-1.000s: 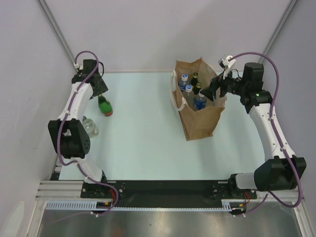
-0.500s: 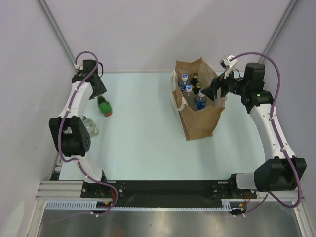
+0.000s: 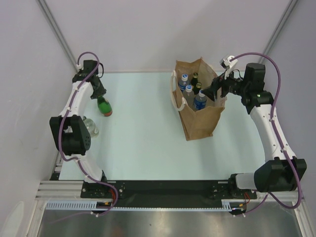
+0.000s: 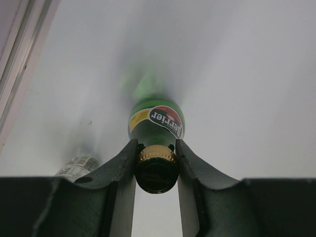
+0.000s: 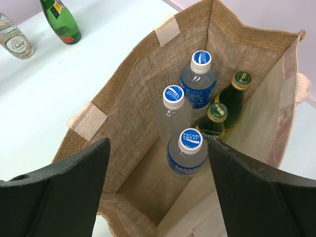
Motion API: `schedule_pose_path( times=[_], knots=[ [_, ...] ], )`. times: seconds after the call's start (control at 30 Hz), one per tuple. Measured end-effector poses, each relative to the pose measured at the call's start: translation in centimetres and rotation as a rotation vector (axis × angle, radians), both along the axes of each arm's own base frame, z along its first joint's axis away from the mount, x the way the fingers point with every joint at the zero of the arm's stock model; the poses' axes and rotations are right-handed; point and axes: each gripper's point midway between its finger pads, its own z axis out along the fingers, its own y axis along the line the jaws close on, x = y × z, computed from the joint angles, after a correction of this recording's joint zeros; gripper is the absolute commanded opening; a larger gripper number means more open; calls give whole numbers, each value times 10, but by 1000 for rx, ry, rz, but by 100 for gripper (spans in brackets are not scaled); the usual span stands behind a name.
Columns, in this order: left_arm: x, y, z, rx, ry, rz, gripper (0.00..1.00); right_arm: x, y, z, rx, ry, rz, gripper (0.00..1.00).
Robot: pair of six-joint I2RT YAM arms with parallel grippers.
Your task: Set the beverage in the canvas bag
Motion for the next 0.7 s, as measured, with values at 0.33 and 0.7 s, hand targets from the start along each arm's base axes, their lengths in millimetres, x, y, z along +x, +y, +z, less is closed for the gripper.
schedule_pose_path(
  times=[0.33, 0.7],
  knots=[
    [-10, -27, 5, 17, 27, -193, 0, -3, 1, -5, -6, 5, 16, 86],
    [-42, -143, 79, -33, -146, -655, 0, -44, 17, -25, -57, 20, 265, 94]
  ],
)
